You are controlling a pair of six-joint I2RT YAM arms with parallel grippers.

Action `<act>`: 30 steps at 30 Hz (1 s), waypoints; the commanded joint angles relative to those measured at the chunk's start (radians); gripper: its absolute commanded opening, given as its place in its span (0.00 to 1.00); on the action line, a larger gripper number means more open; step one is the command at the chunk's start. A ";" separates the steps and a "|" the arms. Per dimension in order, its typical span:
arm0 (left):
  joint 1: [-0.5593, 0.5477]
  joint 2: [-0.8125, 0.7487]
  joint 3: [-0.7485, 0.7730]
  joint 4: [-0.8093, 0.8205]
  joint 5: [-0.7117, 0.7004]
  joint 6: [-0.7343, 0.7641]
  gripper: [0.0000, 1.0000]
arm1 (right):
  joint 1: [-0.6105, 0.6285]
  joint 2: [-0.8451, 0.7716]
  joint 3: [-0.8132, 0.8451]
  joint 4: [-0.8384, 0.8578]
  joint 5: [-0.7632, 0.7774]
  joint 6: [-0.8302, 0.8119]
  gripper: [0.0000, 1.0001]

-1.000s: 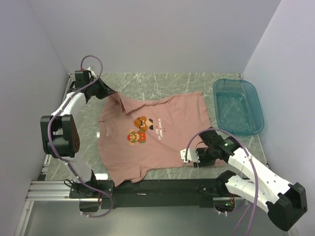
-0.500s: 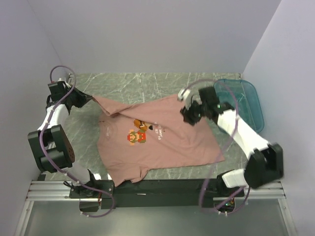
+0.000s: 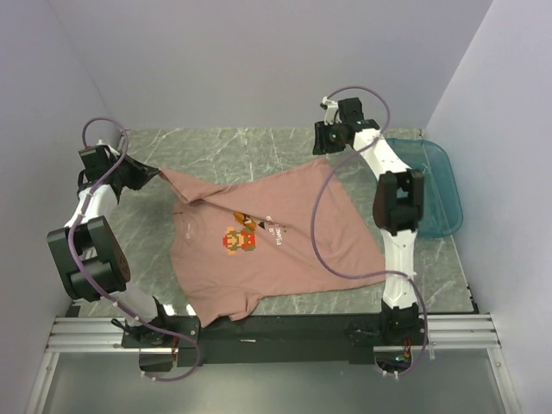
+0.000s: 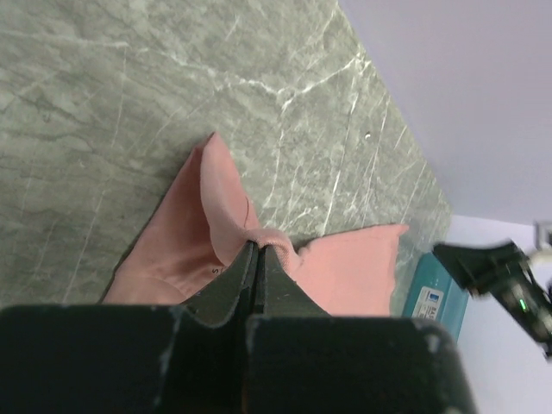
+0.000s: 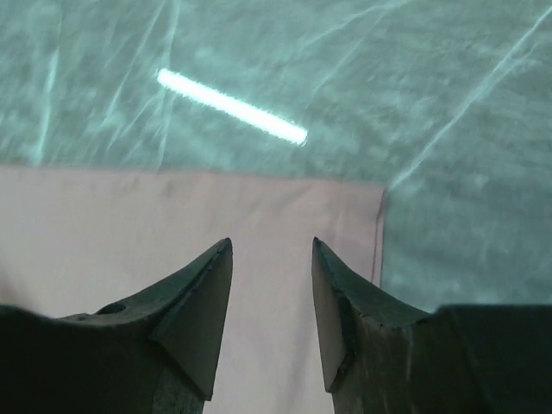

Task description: Fold and stack the t-shirts

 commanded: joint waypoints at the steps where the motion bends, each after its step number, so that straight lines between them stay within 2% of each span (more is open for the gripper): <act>1: 0.002 0.002 -0.008 0.059 0.040 0.006 0.00 | -0.028 0.159 0.249 -0.112 0.059 0.154 0.49; 7: 0.000 0.011 -0.011 0.079 0.080 -0.006 0.00 | -0.045 0.285 0.416 -0.162 0.068 0.108 0.54; 12: 0.000 0.009 -0.012 0.085 0.090 -0.014 0.00 | -0.049 0.282 0.398 -0.165 0.122 0.031 0.62; 17: -0.003 0.011 -0.015 0.090 0.103 -0.015 0.00 | -0.048 0.321 0.412 -0.221 0.071 -0.012 0.63; 30: -0.020 0.011 -0.012 0.081 0.103 -0.005 0.00 | -0.030 0.387 0.486 -0.273 0.059 -0.082 0.61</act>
